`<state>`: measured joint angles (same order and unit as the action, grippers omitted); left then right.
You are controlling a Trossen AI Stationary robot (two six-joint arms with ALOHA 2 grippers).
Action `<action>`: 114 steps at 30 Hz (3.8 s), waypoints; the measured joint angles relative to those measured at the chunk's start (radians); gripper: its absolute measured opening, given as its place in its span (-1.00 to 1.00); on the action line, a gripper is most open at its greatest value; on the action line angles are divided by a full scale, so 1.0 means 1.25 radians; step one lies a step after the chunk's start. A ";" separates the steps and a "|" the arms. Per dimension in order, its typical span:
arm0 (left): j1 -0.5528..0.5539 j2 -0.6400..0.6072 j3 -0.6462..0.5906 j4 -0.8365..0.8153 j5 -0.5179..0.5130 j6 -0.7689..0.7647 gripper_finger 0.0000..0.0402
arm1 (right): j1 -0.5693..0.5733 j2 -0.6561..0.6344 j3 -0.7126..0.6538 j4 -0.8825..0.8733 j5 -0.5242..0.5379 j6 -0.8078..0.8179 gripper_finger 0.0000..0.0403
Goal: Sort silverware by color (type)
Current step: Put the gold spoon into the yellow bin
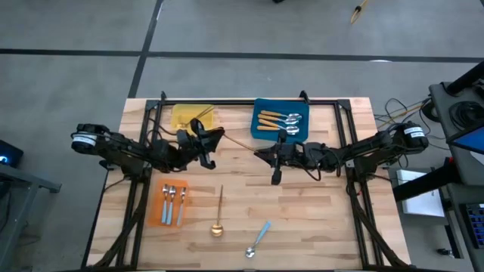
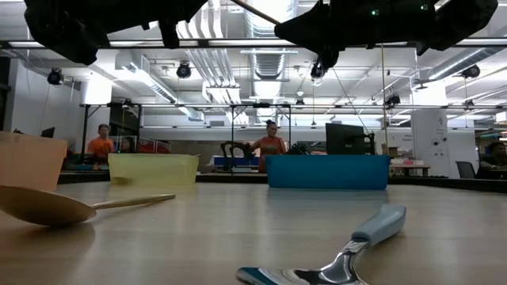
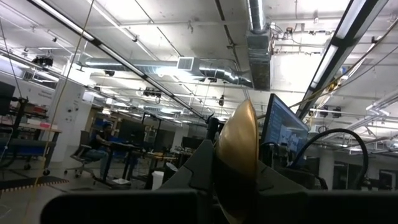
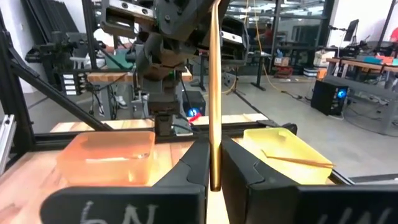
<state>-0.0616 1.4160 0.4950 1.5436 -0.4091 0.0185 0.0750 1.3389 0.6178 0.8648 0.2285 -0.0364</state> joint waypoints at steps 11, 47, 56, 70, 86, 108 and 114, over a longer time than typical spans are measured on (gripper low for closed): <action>0.000 0.000 -0.001 -0.034 0.000 0.027 -0.82 | 0.000 -0.001 0.000 -0.023 0.003 0.002 -0.95; 0.000 -0.005 -0.012 -0.292 -0.148 0.156 0.23 | 0.000 -0.062 0.000 -0.153 0.039 0.057 -0.96; -0.002 -0.005 -0.012 -0.317 -0.156 0.187 -0.27 | -0.003 -0.064 0.000 -0.162 0.041 0.063 -0.96; -0.001 -0.021 -0.013 -0.305 -0.154 0.179 -0.78 | -0.005 -0.064 0.001 -0.163 0.061 0.057 -0.91; 0.004 -0.068 -0.015 -0.363 -0.209 -0.001 -0.78 | -0.005 -0.081 0.050 -0.347 0.154 0.039 -0.14; 0.057 -0.222 -0.019 -0.482 -0.225 -0.079 -0.78 | -0.094 0.033 0.126 -0.025 -0.014 0.267 -0.10; 0.057 -0.180 -0.016 -0.461 -0.251 -0.143 -0.78 | -0.104 0.072 0.126 0.072 0.054 0.303 -0.10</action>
<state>0.0097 1.1911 0.4747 0.9676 -0.7227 -0.1599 -0.0555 1.4295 0.7750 0.9546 0.2957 0.3426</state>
